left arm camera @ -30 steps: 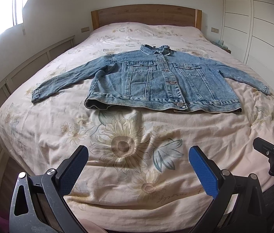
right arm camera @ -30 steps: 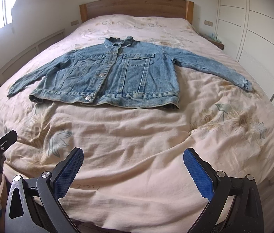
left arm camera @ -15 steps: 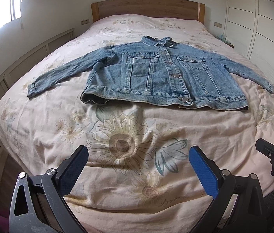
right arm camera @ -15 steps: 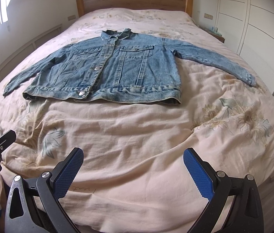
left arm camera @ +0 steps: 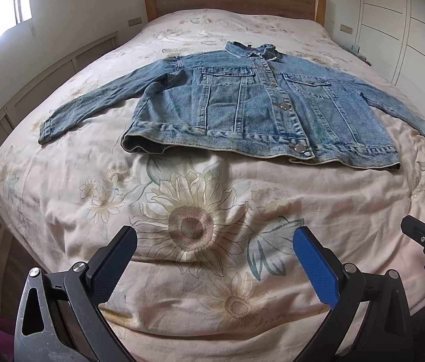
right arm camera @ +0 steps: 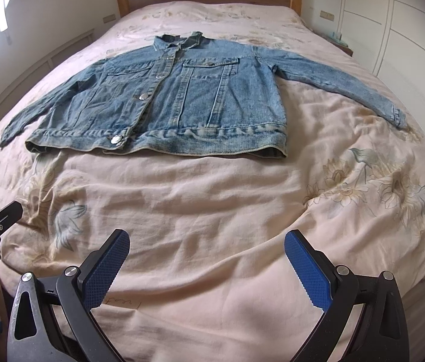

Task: Fold large clothes
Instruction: 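Grasp the cuff of a denim jacket sleeve with the right tool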

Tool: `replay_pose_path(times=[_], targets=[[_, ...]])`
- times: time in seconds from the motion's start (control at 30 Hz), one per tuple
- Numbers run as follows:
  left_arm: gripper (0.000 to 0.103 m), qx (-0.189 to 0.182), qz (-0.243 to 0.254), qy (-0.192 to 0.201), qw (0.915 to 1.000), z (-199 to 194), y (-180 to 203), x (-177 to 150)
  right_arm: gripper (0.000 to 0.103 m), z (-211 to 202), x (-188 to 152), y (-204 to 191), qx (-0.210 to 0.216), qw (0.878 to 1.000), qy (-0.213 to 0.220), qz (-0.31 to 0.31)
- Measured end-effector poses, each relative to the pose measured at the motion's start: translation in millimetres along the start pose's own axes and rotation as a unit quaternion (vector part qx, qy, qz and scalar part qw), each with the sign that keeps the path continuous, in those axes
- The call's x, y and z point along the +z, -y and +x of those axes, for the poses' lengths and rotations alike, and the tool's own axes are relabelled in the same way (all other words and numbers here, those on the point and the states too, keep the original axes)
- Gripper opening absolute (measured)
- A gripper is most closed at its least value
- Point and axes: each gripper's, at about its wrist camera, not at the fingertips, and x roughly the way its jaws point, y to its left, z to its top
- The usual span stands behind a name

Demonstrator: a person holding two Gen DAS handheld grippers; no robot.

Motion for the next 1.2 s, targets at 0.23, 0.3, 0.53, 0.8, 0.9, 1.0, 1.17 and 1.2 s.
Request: replay_pose_path(times=[0.23,0.3,0.53,0.8,0.9,1.0,1.17,1.2], targets=[[0.102,0.004,-0.010,-0.020,0.9997,14,-7,0,0.103,11,4,3,0.003,1.000,-0.009,-0.002],[0.102,0.007,-0.011,-0.019,0.9997,16,-8,2,0.103,13,10,7,0.003,1.000,-0.005,0.001],[0.102,0.021,-0.021,-0.016,0.9994,23,-23,19,0.103,24,52,62,0.001,0.997,0.016,0.078],[0.102,0.054,-0.030,-0.048,0.9969,36,-38,29,0.103,41,113,167,-0.035,0.982,0.051,0.179],[0.102,0.060,-0.044,-0.055,0.9957,42,-44,32,0.103,51,131,213,-0.047,0.971,0.056,0.229],[0.102,0.068,-0.059,-0.053,0.9945,45,-48,37,0.103,66,140,262,-0.052,0.955,0.058,0.287],[0.102,0.066,-0.080,-0.046,0.9936,53,-54,50,0.102,93,138,326,-0.048,0.923,0.052,0.377],[0.102,0.066,-0.080,-0.046,0.9935,56,-54,53,0.102,97,138,333,-0.045,0.920,0.051,0.387]])
